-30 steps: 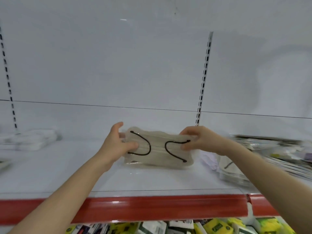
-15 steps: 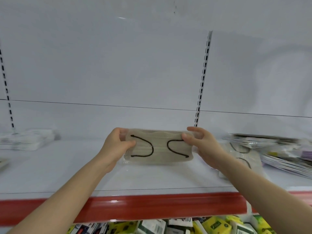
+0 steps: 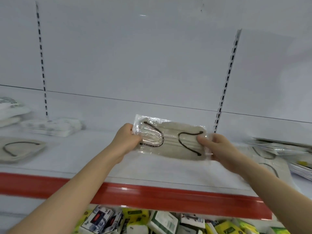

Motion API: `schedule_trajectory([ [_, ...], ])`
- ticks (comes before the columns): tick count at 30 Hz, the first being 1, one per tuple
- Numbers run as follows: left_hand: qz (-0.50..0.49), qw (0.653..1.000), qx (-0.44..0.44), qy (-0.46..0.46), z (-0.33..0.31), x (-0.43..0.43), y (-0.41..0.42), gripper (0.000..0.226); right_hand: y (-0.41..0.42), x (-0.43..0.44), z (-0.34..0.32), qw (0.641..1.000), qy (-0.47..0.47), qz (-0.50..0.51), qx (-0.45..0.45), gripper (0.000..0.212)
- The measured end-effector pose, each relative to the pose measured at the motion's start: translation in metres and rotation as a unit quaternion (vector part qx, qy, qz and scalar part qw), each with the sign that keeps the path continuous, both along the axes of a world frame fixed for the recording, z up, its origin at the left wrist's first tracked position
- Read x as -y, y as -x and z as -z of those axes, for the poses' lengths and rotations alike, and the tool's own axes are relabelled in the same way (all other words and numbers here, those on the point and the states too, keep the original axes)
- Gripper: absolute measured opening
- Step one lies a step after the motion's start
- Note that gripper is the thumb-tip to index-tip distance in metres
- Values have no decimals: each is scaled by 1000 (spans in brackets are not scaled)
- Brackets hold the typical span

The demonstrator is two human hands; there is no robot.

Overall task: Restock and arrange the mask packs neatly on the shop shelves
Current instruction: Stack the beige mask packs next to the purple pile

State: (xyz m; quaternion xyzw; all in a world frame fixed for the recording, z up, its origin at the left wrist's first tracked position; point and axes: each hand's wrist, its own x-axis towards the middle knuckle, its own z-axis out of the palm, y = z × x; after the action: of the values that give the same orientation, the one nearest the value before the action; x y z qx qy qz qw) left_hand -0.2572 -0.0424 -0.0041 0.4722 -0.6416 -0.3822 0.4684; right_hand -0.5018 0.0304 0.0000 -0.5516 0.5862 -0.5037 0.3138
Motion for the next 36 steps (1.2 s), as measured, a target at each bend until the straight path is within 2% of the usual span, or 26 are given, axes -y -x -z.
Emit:
schedule_trajectory([
  [4,-34,997,-59,37,-18,-9,-58,22,-55,13,-14,998,34,-29,47,13],
  [9,-129,988,-25,83,-26,3,-167,3,-161,46,-21,993,29,-86,75,17],
  [13,-210,973,10,97,-30,12,-250,13,-249,74,-16,986,17,-125,106,20],
  [15,-254,961,58,88,-27,23,-293,35,-292,85,-12,985,2,-142,97,23],
  [18,-280,951,123,51,-19,36,-344,43,-345,98,-5,987,-22,-148,60,21],
  [19,-276,950,137,43,-16,41,-357,37,-358,102,-3,988,-27,-145,48,20],
  [21,-271,948,166,32,-8,48,-375,11,-377,108,3,989,-35,-142,14,18],
  [22,-266,947,180,29,-4,52,-381,11,-383,111,5,989,-39,-140,-10,19],
  [26,-246,937,248,13,11,64,-392,10,-393,115,12,976,-50,-93,-188,31],
  [28,-247,932,266,9,13,65,-392,10,-394,115,12,966,-46,-77,-241,27],
  [30,-254,920,298,9,13,66,-392,16,-393,116,13,952,-42,-56,-298,49],
  [32,-257,907,332,17,11,65,-390,11,-393,117,14,942,-29,-42,-333,66],
  [35,-267,894,356,63,11,66,-390,41,-395,119,15,937,-6,-42,-346,45],
  [36,-271,890,357,82,12,66,-390,42,-395,121,16,936,-1,-43,-349,36],
])
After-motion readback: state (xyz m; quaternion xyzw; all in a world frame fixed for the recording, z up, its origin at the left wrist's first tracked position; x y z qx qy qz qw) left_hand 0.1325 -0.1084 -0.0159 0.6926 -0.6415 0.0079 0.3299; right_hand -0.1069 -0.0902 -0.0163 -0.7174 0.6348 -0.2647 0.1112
